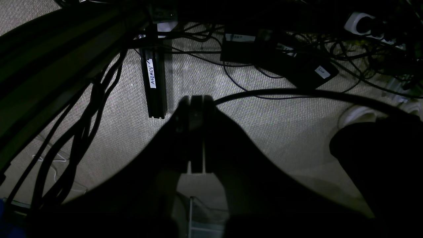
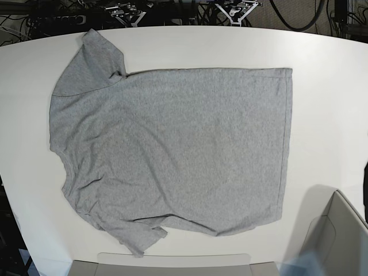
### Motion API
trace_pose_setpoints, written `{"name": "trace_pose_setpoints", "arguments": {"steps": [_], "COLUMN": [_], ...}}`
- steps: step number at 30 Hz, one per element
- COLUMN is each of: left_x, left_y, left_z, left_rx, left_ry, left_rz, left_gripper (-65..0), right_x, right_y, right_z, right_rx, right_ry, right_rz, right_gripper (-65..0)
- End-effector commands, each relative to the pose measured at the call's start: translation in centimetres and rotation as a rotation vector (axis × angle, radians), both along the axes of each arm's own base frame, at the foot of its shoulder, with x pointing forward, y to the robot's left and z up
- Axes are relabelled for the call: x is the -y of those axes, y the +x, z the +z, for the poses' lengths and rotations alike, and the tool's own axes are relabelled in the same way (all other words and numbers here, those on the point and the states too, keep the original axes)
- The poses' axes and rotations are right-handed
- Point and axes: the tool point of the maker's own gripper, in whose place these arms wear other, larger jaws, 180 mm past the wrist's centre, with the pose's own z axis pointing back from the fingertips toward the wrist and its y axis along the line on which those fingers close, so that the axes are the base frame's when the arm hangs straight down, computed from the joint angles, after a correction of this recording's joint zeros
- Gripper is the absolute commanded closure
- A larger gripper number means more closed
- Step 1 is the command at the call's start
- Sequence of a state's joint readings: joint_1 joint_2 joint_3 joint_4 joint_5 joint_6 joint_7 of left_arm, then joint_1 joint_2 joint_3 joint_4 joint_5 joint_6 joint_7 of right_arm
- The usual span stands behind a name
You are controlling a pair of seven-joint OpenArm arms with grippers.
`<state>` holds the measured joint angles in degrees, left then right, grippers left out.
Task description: Fold the T-shirt properly
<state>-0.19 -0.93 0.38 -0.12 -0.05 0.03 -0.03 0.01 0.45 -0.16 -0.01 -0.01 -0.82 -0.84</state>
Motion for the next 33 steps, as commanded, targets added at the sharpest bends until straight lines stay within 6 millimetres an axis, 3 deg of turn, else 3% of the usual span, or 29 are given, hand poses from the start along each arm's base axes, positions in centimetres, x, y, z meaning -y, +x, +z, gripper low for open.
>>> {"name": "trace_pose_setpoints", "arguments": {"steps": [1, 16, 22, 26, 28, 30, 33], "left_x": [0.3, 0.3, -0.7, -2.3, -3.0, -4.0, -4.1], "left_y": [0.3, 0.0, -0.3, -1.7, -0.9, -2.2, -2.5], "left_z": [0.0, 0.0, 0.0, 0.2, 0.3, 0.6, 1.5], "left_rx": [0.009, 0.004, 0.001, 0.000, 0.062, 0.110, 0.241], "left_ry": [0.000, 0.000, 0.016, 0.041, 0.054, 0.069, 0.074], "left_rz": [-0.002, -0.002, -0.003, 0.002, -0.007, -0.022, -0.047], "left_gripper": [-0.2, -0.3, -0.3, -0.4, -0.4, -0.4, -0.4], "right_x": [0.1, 0.1, 1.6, 3.7, 3.9, 5.2, 5.9], "right_y": [0.4, 0.5, 0.0, -2.1, -2.6, -3.7, -5.1], "right_z": [0.0, 0.0, 0.0, 0.2, 0.2, 0.4, 1.0], "right_rx": [0.010, 0.011, 0.004, -0.017, 0.014, 0.058, 0.161], "right_ry": [0.006, 0.006, -0.017, -0.048, -0.048, -0.064, -0.071], "right_rz": [0.002, 0.006, 0.000, -0.005, -0.021, -0.048, -0.075], "right_gripper": [-0.4, -0.3, -0.3, -0.3, -0.3, -0.3, -0.3]}}
